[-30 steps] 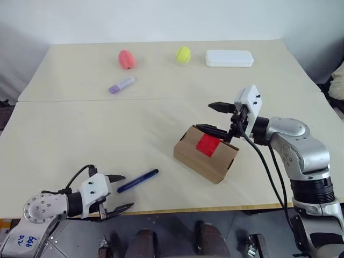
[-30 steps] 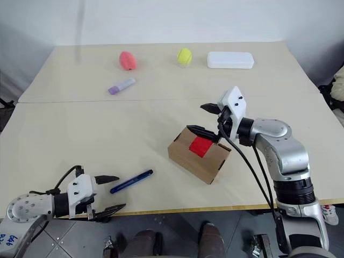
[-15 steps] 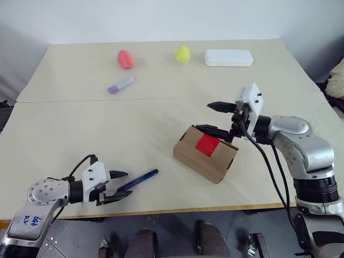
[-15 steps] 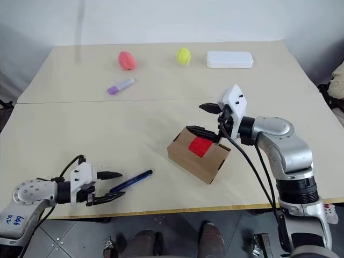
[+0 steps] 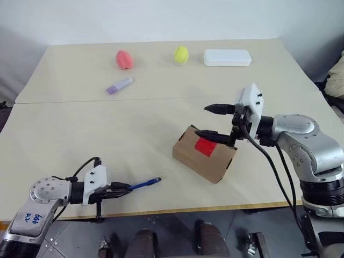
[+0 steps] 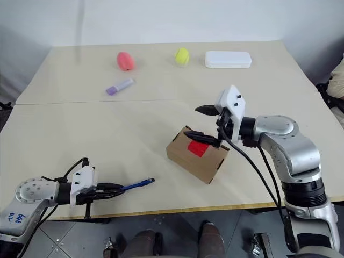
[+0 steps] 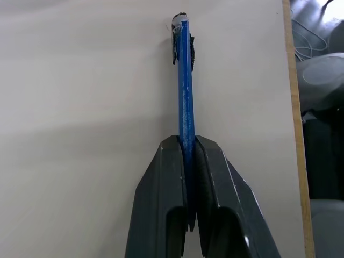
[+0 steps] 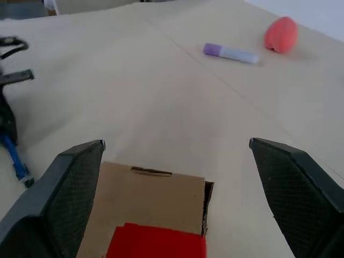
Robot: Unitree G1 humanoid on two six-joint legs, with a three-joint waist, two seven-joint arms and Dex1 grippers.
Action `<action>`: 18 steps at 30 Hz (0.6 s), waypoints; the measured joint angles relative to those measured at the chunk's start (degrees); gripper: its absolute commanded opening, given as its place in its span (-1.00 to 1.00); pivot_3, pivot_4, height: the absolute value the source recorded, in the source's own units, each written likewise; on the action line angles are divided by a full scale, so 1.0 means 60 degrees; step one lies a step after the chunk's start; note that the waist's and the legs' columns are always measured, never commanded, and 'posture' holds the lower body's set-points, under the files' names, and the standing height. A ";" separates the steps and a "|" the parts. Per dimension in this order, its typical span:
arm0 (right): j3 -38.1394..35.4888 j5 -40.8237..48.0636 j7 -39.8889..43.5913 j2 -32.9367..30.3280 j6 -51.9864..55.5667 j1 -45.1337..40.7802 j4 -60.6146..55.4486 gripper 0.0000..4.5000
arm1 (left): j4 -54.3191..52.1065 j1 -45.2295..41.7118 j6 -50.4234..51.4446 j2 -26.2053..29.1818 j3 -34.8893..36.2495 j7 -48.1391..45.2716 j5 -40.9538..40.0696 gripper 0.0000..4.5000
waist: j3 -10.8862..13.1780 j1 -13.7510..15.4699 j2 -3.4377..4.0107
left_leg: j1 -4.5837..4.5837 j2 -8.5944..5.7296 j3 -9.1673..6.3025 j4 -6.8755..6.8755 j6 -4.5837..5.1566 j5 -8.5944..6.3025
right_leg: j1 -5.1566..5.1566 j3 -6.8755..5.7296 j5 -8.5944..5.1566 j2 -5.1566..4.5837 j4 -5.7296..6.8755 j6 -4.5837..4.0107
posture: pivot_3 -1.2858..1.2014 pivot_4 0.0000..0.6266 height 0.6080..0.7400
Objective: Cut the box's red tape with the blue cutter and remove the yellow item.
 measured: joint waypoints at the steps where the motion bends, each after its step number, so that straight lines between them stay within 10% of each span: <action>1: 0.0356 0.0069 0.0154 -0.0063 0.0208 -0.0047 -0.0399 1.00 | 0.0050 -0.0002 -0.0020 0.0142 0.0003 -0.0139 -0.0022 -0.99 | 0.0000 -0.0033 0.0001 | 0.0002 0.0002 0.0002 -0.0001 -0.0001 -0.0001 | -0.0004 0.0000 0.0000 0.0000 0.0007 -0.0002 | 0.03 -0.52 1.00; 8: 0.0926 0.0483 -0.0218 0.0595 0.0765 -0.0393 -0.1092 1.00 | 0.0345 -0.0257 0.0409 0.0335 -0.0002 -0.0515 -0.0323 -0.99 | -0.0003 -0.0163 -0.0004 | 0.0003 0.0003 0.0009 0.0004 0.0002 -0.0003 | -0.0003 0.0000 0.0005 0.0000 0.0007 -0.0010 | 0.03 -0.52 1.00; 18: 0.0868 0.0511 -0.0524 0.0590 0.0787 -0.0279 -0.1089 1.00 | 0.0428 -0.0564 0.0126 0.0154 -0.0288 -0.0154 -0.0095 0.24 | -0.0005 0.0016 0.0000 | 0.0007 0.0007 0.0017 0.0036 0.0002 0.0007 | 0.0002 0.0000 0.0024 0.0000 0.0018 -0.0040 | 0.03 -0.52 1.00</action>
